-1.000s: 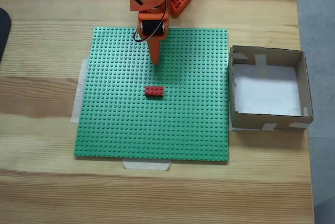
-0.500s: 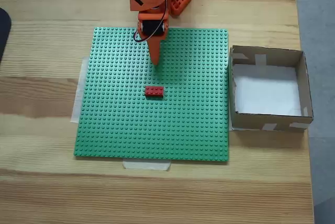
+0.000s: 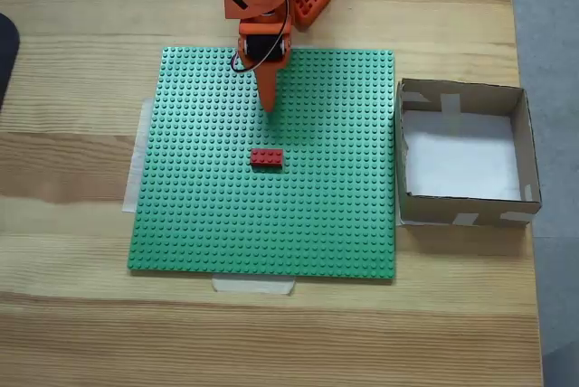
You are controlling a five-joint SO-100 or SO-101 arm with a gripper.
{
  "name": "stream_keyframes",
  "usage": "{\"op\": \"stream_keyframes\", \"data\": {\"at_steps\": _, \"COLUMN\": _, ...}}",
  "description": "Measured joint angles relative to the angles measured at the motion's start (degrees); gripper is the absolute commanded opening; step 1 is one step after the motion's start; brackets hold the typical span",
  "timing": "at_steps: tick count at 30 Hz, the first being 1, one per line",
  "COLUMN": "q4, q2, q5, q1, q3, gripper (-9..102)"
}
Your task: Pick the red lego block and put it in the box.
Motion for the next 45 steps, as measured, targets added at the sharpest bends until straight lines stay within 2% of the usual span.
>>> {"op": "stream_keyframes", "data": {"at_steps": 20, "q4": 0.0, "q2": -2.37, "q5": -0.97, "q1": 0.0, "q3": -3.96, "gripper": -1}}
{"op": "stream_keyframes", "data": {"at_steps": 37, "q4": 1.23, "q2": -21.97, "q5": 2.46, "q1": 0.26, "q3": -20.92, "gripper": 0}}
{"op": "stream_keyframes", "data": {"at_steps": 45, "q4": 4.31, "q2": -32.87, "q5": 4.83, "q1": 0.26, "q3": -30.5, "gripper": 1}}
